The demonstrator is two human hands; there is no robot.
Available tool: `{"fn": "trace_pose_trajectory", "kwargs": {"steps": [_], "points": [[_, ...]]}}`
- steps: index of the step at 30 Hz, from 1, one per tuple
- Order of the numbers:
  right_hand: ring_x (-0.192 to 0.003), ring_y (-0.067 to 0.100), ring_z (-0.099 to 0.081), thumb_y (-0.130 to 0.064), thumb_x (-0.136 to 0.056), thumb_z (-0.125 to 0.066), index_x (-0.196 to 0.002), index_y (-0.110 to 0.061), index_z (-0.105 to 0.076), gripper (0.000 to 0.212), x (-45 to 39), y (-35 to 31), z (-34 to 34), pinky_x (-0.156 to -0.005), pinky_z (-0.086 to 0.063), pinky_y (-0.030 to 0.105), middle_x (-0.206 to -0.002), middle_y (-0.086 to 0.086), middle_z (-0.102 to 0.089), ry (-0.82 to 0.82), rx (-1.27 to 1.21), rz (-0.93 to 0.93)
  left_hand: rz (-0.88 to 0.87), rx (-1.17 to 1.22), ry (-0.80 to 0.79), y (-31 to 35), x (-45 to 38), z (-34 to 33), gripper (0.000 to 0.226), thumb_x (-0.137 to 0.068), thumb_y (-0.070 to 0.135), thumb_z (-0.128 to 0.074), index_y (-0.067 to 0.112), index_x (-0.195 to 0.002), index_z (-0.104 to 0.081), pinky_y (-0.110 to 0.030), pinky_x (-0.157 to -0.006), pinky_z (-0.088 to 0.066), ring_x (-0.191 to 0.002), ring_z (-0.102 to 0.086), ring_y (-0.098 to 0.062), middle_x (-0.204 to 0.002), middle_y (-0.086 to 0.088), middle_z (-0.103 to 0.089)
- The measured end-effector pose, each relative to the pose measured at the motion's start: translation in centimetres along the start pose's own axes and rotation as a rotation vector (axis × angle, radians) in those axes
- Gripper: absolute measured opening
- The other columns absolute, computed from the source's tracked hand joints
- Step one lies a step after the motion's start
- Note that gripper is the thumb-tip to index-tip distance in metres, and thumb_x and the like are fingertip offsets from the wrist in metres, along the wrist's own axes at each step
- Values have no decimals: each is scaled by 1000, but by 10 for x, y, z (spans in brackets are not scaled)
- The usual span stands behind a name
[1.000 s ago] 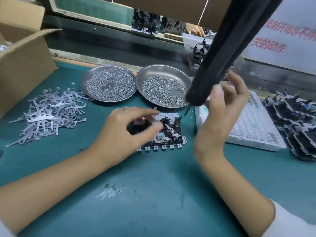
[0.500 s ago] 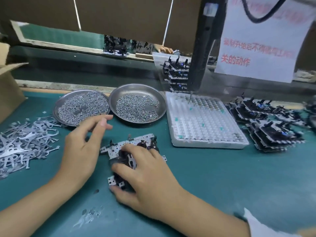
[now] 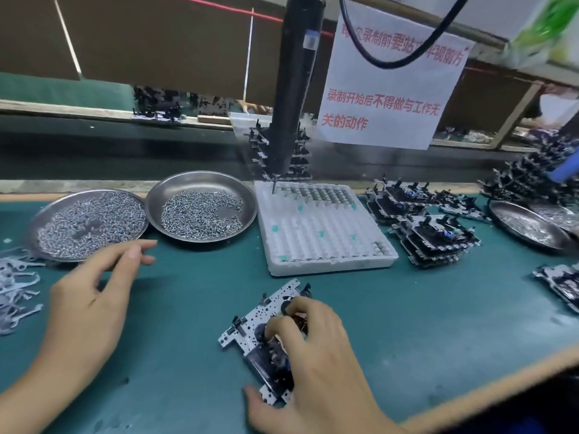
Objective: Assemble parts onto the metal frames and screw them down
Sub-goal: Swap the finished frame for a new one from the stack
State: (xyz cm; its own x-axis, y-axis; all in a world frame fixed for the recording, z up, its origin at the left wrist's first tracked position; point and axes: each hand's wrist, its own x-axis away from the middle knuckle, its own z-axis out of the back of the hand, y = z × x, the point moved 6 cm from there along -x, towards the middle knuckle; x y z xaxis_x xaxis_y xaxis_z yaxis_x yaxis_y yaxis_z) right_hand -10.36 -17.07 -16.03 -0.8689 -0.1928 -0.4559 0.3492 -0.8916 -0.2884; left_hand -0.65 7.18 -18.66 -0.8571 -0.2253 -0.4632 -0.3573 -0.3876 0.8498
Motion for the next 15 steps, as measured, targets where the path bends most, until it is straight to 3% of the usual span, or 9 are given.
{"fn": "trace_pose_trajectory", "kwargs": {"steps": [2,4,6,8,11,15], "points": [[-107,28,-50,-63,-53,-65,-101,-24,-58,62,-7,6,-3,-90,-44,41,-110,5,-50,-59,42,-77,-14,-10,-4,2,0,-1,46,-79,80,-36,50,-100,-64,-14,-66,-43,-77,-57,-19,-94,20,-67],[-132,28,-29,-72,-59,-55,-129,-32,-41,81,-13,14,-11,-107,-28,48,-136,4,-35,-219,112,-177,-68,-45,-17,11,2,-3,34,-85,72,-38,54,-99,-62,-17,-75,-42,-84,-59,-5,-95,22,-65],[-136,18,-21,-74,-64,-50,-140,-40,-19,89,-15,22,-15,-111,-21,42,-144,-6,-20,-314,108,-232,-157,-102,-66,24,5,-8,22,-89,58,-41,55,-97,-61,-13,-80,-40,-90,-56,7,-97,24,-64],[-131,16,-28,-71,-65,-52,-142,-44,-12,91,-18,24,-13,-109,-24,36,-142,-9,-21,-323,107,-206,-230,-163,-111,35,10,-12,21,-89,49,-42,48,-97,-62,-22,-85,-38,-93,-53,7,-97,20,-63],[-119,10,-40,-67,-61,-60,-140,-47,-22,90,-16,23,1,-104,-31,29,-129,-15,-32,-297,23,-173,-314,-233,-136,46,16,-15,30,-89,43,-43,28,-99,-67,-30,-89,-34,-93,-53,5,-86,16,-63],[-103,5,-55,-60,-54,-63,-130,-41,-50,80,-27,46,50,-93,-44,22,-119,-17,-49,-60,-124,-232,-317,-250,-130,51,17,-15,30,-88,42,-43,27,-98,-67,-18,-91,-28,-94,-50,9,-91,16,-62]]}}
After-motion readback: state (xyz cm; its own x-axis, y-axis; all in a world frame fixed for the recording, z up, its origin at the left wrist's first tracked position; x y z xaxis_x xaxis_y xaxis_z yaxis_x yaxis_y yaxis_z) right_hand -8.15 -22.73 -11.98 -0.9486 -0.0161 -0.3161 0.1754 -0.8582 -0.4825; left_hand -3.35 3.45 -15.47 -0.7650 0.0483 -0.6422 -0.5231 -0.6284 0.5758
